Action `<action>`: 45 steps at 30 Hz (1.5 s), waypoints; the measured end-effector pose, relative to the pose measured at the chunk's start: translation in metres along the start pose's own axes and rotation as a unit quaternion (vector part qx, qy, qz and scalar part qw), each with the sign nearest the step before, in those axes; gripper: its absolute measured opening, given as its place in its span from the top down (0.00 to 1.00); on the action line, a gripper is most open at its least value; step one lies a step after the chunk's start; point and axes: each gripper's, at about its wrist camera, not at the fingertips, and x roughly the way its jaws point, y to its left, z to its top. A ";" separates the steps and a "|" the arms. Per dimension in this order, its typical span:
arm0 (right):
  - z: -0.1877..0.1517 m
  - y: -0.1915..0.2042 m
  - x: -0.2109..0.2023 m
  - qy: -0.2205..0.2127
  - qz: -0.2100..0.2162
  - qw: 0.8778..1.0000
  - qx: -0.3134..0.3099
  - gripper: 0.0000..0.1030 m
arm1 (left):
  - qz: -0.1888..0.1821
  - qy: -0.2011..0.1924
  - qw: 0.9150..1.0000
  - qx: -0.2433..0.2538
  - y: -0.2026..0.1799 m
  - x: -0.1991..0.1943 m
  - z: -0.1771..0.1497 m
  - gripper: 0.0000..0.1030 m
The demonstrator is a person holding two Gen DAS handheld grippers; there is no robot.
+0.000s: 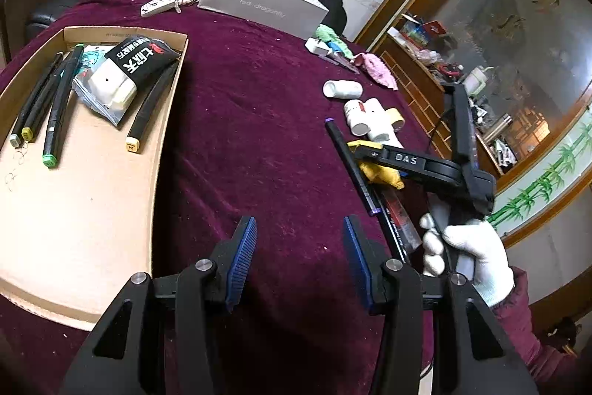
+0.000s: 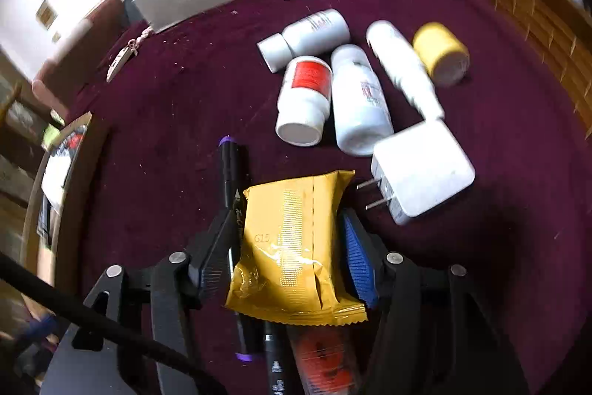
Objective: Organize objects
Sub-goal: 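Grasp a purple-capped marker with the left tool while the right tool grasps the yellow packet, then carry the purple-capped marker and yellow packet into the box and open both tools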
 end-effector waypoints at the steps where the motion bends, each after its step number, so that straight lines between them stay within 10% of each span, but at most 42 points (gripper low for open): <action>1: -0.001 -0.005 -0.001 0.001 0.011 1.000 0.006 0.60 | 0.005 0.002 1.000 -0.001 -0.001 0.002 0.000 0.59; 8: -0.003 -0.056 -0.039 -0.094 0.180 0.976 0.083 0.60 | 0.044 0.014 0.999 0.024 -0.036 0.032 0.019 0.59; 16: -0.003 -0.108 -0.035 -0.114 0.235 0.951 0.165 0.60 | 0.093 0.024 0.993 0.068 -0.094 0.124 0.068 0.59; 22: 0.002 -0.108 -0.046 -0.126 0.257 0.945 0.157 0.60 | 0.180 0.058 0.970 0.150 -0.113 0.181 0.060 0.67; 24: 0.001 -0.109 -0.043 -0.122 0.260 0.945 0.156 0.60 | 0.175 0.061 0.964 0.189 -0.116 0.174 0.050 0.89; 36: -0.004 -0.105 -0.035 -0.103 0.265 0.947 0.153 0.60 | 0.208 0.023 0.955 0.211 -0.094 0.149 0.033 0.89; 45: -0.004 -0.101 -0.034 -0.117 0.233 0.955 0.143 0.60 | 0.119 -0.054 0.985 0.116 -0.036 0.035 0.046 0.89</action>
